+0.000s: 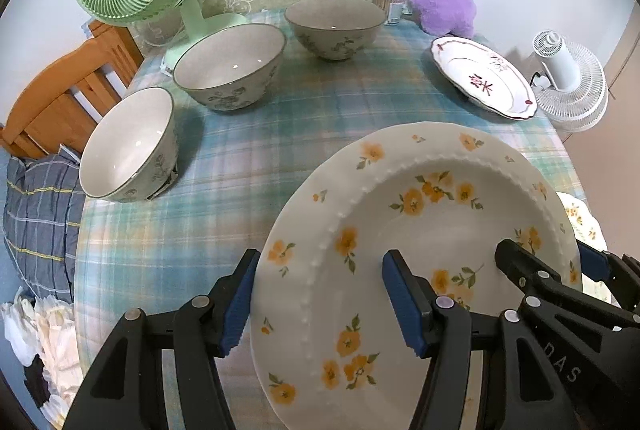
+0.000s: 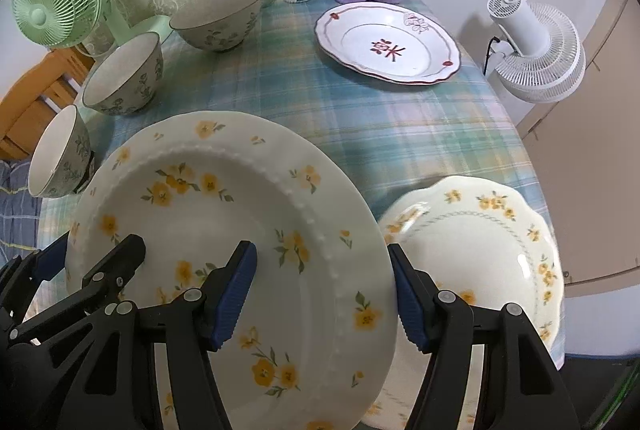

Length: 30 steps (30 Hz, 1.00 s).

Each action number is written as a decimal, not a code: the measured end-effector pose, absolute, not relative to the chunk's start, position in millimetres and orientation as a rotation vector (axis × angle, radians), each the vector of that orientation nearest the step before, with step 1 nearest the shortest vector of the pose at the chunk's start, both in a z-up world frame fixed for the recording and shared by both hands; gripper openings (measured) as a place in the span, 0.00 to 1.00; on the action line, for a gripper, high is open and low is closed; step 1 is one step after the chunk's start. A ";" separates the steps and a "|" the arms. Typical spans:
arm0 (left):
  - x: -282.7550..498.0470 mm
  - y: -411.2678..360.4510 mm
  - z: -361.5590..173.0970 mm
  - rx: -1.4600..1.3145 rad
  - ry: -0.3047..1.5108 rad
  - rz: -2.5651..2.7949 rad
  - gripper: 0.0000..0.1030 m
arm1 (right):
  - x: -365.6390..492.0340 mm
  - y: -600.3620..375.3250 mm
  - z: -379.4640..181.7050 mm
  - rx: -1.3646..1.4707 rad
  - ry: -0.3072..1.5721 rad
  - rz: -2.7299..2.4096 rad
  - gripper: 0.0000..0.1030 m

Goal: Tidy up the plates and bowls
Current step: 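Carry the beaded-rim plate with both grippers over the scalloped plate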

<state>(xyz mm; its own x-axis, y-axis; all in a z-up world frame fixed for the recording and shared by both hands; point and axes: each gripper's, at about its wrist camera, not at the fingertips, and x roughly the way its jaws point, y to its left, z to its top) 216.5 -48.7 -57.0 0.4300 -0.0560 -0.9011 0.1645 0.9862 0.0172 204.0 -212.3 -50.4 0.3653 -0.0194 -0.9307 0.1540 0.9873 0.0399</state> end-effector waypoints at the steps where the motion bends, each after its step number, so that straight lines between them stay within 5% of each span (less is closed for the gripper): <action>1: 213.9 -53.5 -55.9 0.105 1.117 -0.136 0.60 | 202.8 -215.3 -49.5 0.128 1.192 -0.110 0.67; 30: 170.9 -185.8 -70.1 0.094 1.150 -0.188 0.61 | 159.9 -351.1 -51.7 0.096 1.209 -0.144 0.67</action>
